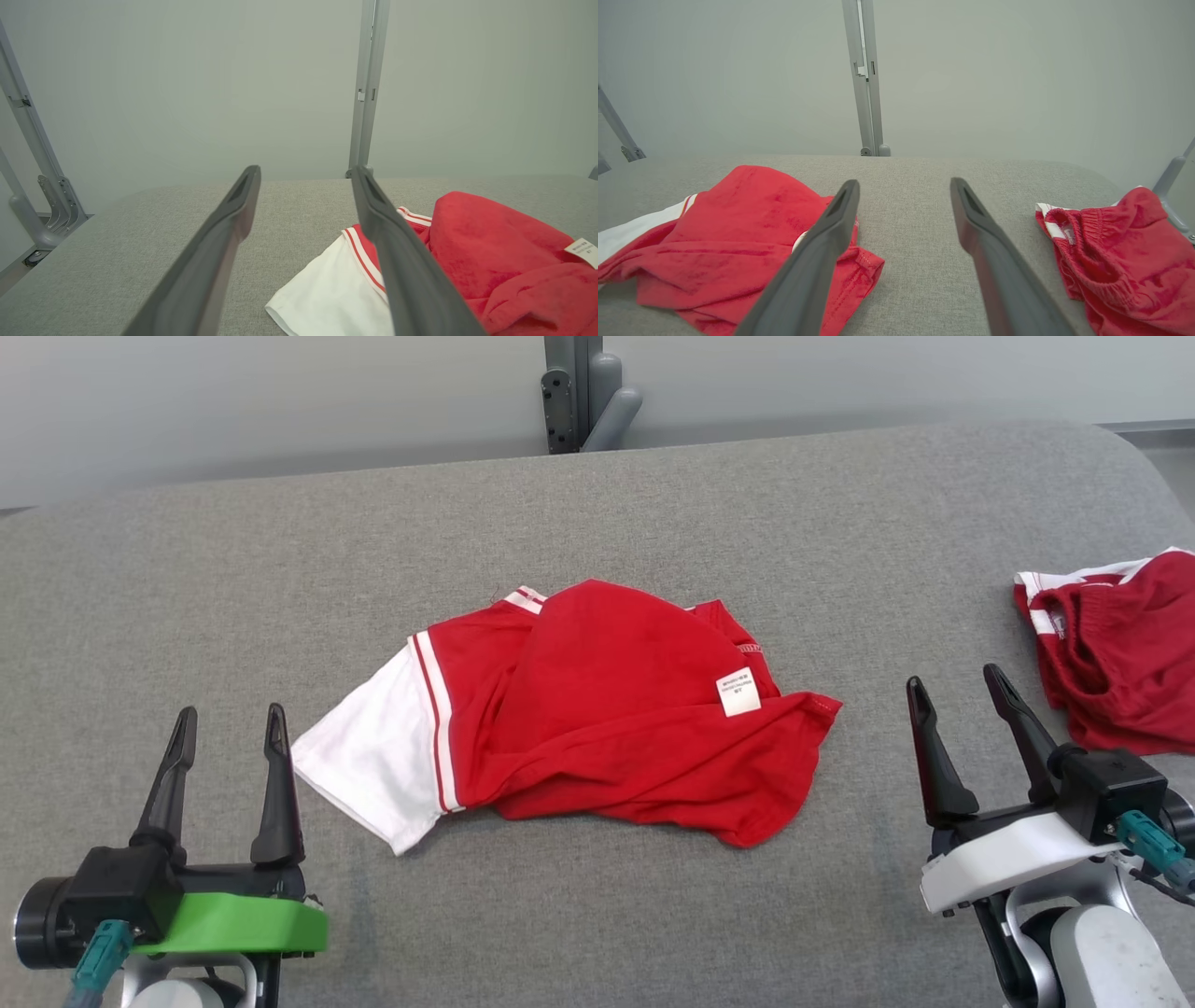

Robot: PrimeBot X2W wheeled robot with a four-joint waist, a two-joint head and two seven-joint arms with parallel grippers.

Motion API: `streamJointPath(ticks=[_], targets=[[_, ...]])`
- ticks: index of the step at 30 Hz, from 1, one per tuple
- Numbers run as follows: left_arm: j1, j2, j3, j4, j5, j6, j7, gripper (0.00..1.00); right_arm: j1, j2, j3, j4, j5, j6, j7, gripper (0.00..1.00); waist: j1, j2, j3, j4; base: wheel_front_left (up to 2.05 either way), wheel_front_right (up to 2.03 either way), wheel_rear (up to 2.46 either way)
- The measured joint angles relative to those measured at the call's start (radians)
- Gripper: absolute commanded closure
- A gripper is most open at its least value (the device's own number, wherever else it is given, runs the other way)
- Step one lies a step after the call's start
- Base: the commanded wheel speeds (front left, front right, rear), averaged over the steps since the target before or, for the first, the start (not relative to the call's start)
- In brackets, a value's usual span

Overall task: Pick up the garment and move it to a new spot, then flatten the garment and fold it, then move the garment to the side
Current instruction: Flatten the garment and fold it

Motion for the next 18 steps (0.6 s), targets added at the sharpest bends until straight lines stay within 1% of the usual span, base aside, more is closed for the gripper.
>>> streamJointPath(ticks=[12, 15, 18], targets=[[-0.002, 0.001, -0.007, 0.022, -0.012, -0.005, 0.013, 0.00, 0.001, 0.009, -0.001, -0.009, 0.000, 0.000, 0.001, 0.00, 0.0000, 0.0000, 0.007, 0.000, 0.00, 0.00, 0.00], [-0.015, 0.001, -0.005, 0.032, -0.019, -0.005, 0.024, 0.00, 0.000, 0.010, -0.001, -0.016, 0.000, 0.000, 0.001, 0.00, 0.0000, 0.0000, 0.017, -0.002, 0.00, 0.00, 0.00], [-0.068, 0.001, -0.006, 0.068, -0.033, -0.012, 0.048, 0.00, -0.008, 0.013, 0.004, -0.024, 0.001, 0.000, 0.001, 0.00, 0.0000, 0.0000, 0.040, -0.005, 0.00, 0.00, 0.00]])
